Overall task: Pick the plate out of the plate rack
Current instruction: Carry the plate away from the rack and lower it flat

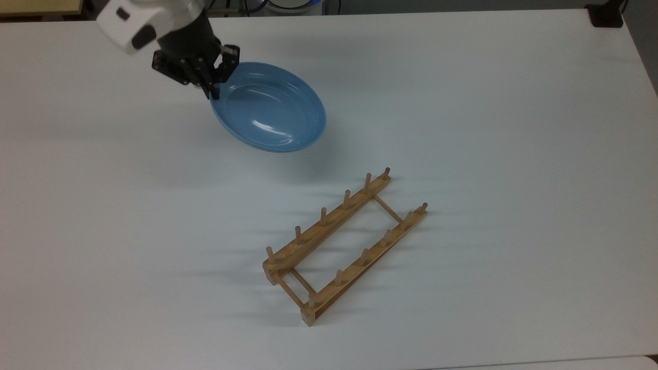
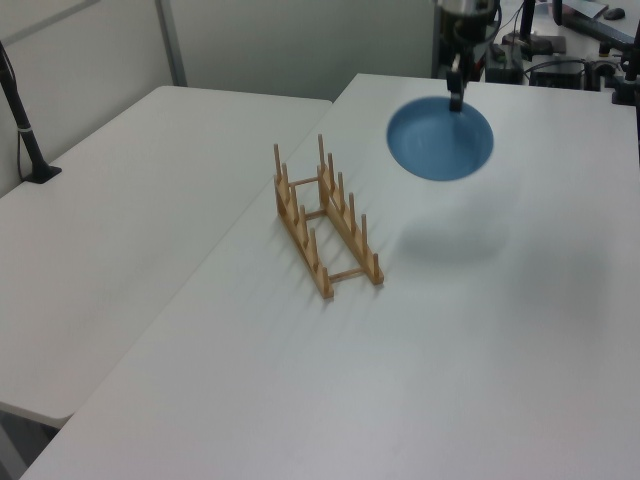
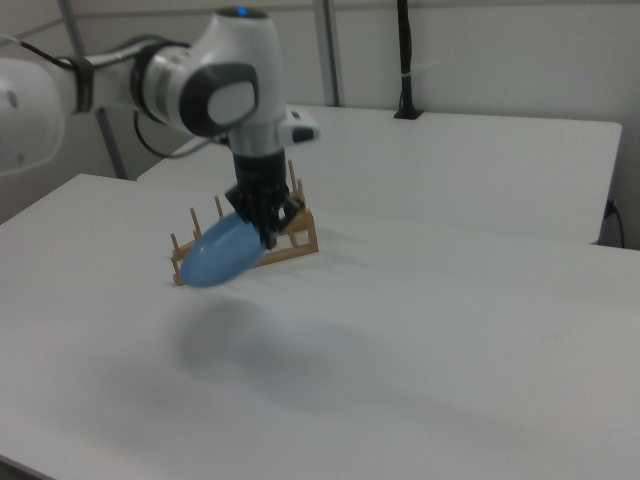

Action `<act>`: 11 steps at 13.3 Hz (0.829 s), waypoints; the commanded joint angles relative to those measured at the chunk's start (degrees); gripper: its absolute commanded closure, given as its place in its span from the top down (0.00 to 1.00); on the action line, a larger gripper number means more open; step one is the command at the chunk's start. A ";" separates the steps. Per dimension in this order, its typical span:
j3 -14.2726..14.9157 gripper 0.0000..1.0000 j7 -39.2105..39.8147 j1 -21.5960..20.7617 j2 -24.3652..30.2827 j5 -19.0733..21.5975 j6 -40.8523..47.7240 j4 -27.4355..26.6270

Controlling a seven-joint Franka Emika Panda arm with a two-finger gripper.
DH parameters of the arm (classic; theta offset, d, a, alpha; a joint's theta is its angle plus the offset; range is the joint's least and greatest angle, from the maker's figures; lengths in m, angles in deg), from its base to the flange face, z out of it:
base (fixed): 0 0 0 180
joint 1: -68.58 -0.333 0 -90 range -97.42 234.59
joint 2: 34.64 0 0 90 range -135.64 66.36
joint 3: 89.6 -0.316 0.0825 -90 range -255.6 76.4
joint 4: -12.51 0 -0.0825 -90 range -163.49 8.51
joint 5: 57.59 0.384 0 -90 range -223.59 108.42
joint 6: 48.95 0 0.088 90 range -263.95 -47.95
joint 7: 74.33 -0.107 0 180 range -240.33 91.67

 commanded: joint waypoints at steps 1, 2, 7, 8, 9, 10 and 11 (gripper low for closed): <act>0.41 0.00 6.74 0.07 -5.44 1.38 0.09 -1.56; 0.41 0.00 7.01 -0.10 -6.68 1.29 0.09 -1.64; 0.23 0.00 8.24 -0.37 -11.35 -0.02 -2.87 -3.83; 0.23 0.00 8.42 -0.28 -11.35 -0.89 -4.90 -5.15; 0.23 0.00 8.68 -0.19 -11.61 -1.51 -6.92 -6.47; 0.23 0.00 9.90 -0.19 -11.97 -1.95 -7.11 -7.09; 0.23 0.00 10.09 -0.19 -12.06 -2.22 -7.29 -7.62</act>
